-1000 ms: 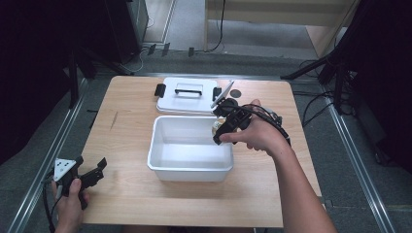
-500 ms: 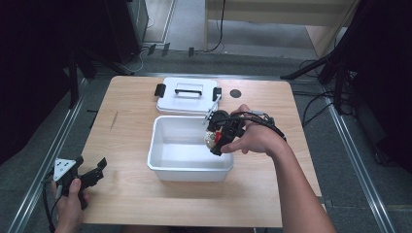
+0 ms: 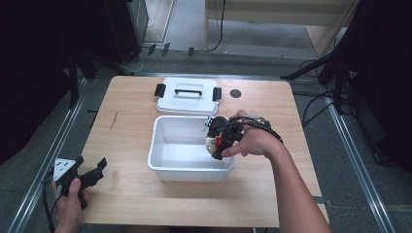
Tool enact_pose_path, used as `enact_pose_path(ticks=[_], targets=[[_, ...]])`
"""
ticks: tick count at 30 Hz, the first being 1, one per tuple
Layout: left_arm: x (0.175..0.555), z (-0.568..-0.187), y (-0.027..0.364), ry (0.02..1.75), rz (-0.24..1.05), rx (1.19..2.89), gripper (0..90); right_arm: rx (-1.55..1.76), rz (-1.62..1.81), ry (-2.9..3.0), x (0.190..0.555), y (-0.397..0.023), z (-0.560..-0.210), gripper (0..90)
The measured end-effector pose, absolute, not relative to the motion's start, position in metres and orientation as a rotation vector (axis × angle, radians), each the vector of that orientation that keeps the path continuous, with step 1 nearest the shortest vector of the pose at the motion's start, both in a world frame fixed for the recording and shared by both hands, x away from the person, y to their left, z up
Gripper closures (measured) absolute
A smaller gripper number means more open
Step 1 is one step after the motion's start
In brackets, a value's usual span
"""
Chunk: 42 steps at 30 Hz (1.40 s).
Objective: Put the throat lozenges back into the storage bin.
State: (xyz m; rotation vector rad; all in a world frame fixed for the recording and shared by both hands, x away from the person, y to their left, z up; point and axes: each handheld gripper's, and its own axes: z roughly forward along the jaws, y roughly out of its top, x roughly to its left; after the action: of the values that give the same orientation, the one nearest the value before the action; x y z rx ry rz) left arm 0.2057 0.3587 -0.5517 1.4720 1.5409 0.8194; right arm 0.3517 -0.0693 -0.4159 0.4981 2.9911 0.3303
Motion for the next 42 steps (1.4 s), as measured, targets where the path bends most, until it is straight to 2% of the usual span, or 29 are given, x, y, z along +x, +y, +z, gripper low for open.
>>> enact_pose_path(ticks=[15, 33, 35, 39, 42], targets=[[0.206, -0.552, 0.359, 1.544, 0.813, 1.473, 14.0, 0.438, 0.102, 2.951, 0.346, -0.054, -0.438, 20.8], [0.206, -0.552, 0.358, 1.542, 0.813, 1.469, 14.0, 0.446, 0.1, 2.955, 0.344, -0.056, -0.436, 19.7], [0.206, -0.552, 0.359, 1.541, 0.813, 1.469, 14.0, 0.437, 0.103, 2.952, 0.344, -0.057, -0.434, 22.9], [0.206, -0.552, 0.359, 1.541, 0.814, 1.47, 14.1, 0.477, 0.161, 2.948, 0.345, -0.06, -0.427, 36.8], [0.206, -0.552, 0.359, 1.542, 0.813, 1.47, 14.1, 0.509, 0.245, 2.947, 0.345, -0.061, -0.417, 40.3]])
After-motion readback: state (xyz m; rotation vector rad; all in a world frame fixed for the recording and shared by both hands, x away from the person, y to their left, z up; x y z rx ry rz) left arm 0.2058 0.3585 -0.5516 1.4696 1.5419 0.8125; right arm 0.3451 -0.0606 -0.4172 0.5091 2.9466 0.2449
